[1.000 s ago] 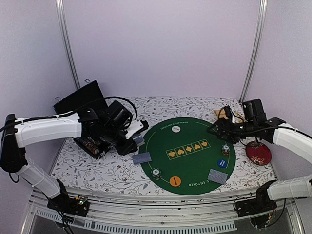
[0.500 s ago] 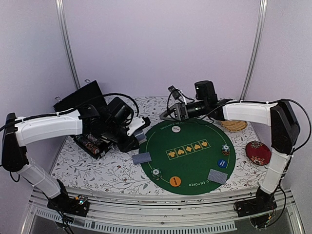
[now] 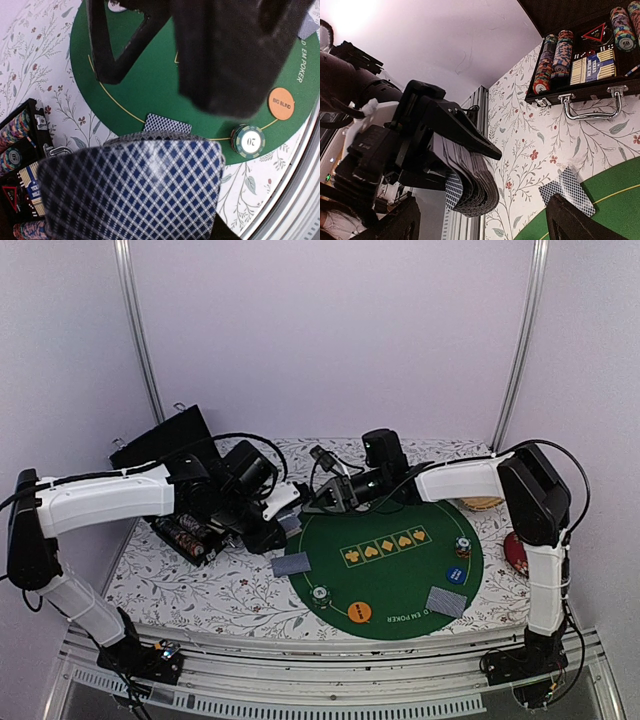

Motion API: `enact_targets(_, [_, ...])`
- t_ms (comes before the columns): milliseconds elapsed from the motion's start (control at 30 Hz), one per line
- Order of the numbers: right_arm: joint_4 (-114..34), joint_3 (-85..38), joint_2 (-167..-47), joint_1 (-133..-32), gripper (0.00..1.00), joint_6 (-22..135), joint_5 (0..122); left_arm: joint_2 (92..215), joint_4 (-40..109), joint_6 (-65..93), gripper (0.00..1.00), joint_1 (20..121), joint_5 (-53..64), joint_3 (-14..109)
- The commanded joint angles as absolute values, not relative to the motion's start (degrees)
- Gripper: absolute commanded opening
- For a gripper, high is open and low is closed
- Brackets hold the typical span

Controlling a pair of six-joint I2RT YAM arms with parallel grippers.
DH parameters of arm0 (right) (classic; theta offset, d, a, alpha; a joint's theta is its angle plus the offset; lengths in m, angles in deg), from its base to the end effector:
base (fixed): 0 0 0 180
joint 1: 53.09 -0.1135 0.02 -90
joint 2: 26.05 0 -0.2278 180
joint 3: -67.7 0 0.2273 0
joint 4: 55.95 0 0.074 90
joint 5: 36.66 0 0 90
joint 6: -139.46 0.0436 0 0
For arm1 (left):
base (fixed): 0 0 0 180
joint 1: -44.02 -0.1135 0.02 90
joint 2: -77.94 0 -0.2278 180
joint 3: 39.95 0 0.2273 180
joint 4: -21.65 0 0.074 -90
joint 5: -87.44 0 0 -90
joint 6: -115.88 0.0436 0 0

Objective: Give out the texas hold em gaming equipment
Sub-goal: Pick up the poker card from the face-down deck piles.

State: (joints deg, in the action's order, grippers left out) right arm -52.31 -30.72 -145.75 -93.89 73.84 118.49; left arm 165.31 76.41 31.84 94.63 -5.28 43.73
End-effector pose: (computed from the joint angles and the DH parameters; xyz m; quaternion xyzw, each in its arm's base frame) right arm 0.2984 0.3099 0.1900 -0.3881 0.6618 0.6266 0.1374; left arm 0.1906 -0.2289 0.2263 0.4502 0.8503 -0.0821 0.2601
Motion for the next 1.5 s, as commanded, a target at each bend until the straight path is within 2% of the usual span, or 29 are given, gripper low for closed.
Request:
enact_targets(0, [-58.88, -33.13, -148.73, -94.87, 0.88, 78.01, 121.17, 165.65, 75.8, 32.21, 0.43, 94.91, -4.5, 44.8])
enact_targets(333, [-69.12, -32.16, -151.41, -95.99, 0.88, 85.92, 120.03, 165.89, 74.98, 32.24, 0.43, 94.86, -3.64, 44.57])
enact_targets(533, [-82.37, -31.47, -154.31, -96.68, 0.88, 95.64, 120.73, 166.01, 74.74, 31.71, 0.43, 94.88, -3.18, 44.1])
enact_targets(767, [-82.85, -33.78, -157.32, -98.43, 0.85, 98.76, 117.98, 166.17, 74.53, 31.5, 0.43, 94.82, -2.93, 43.97])
enact_targets(900, [-76.72, -33.67, -156.92, -98.48, 0.76, 96.36, 115.06, 165.82, 74.57, 31.41, 0.43, 94.87, -3.13, 44.02])
enact_targets(1100, [-69.07, -30.55, -152.56, -97.4, 0.52, 89.14, 110.06, 165.21, 74.46, 31.54, 0.42, 94.8, -3.67, 43.09])
enact_targets(1467, [-59.83, -27.72, -146.53, -96.71, 0.32, 81.99, 105.16, 165.21, 74.32, 31.58, 0.41, 94.53, -4.49, 42.37])
